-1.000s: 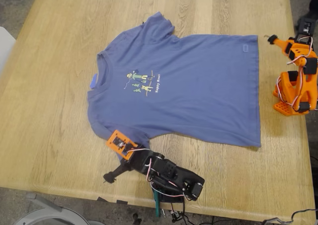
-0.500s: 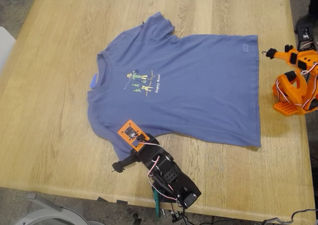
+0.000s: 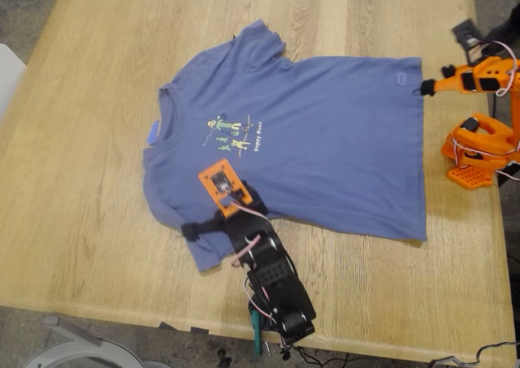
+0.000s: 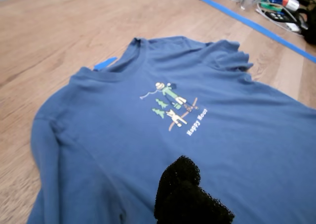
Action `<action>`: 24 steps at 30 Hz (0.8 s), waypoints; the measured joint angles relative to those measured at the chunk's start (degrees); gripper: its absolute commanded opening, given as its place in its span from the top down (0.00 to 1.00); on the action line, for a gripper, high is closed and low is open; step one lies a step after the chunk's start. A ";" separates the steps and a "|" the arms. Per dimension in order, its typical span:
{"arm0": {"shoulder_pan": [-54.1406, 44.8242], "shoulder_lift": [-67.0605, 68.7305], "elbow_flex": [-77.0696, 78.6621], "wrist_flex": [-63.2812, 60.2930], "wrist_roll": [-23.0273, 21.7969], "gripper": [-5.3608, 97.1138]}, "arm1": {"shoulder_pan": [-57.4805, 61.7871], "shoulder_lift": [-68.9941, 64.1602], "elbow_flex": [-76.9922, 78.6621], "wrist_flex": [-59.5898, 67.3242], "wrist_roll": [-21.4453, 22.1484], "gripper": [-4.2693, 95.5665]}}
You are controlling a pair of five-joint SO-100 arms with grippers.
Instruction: Fold a T-shirt
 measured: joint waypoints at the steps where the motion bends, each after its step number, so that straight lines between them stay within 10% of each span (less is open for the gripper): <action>1: 0.18 -1.93 -0.53 -1.14 0.00 0.21 | -2.02 -1.67 -0.18 -1.05 0.00 0.61; 24: -5.01 -35.68 0.00 -36.39 1.41 0.27 | -27.25 -32.70 3.78 -42.89 -0.09 0.61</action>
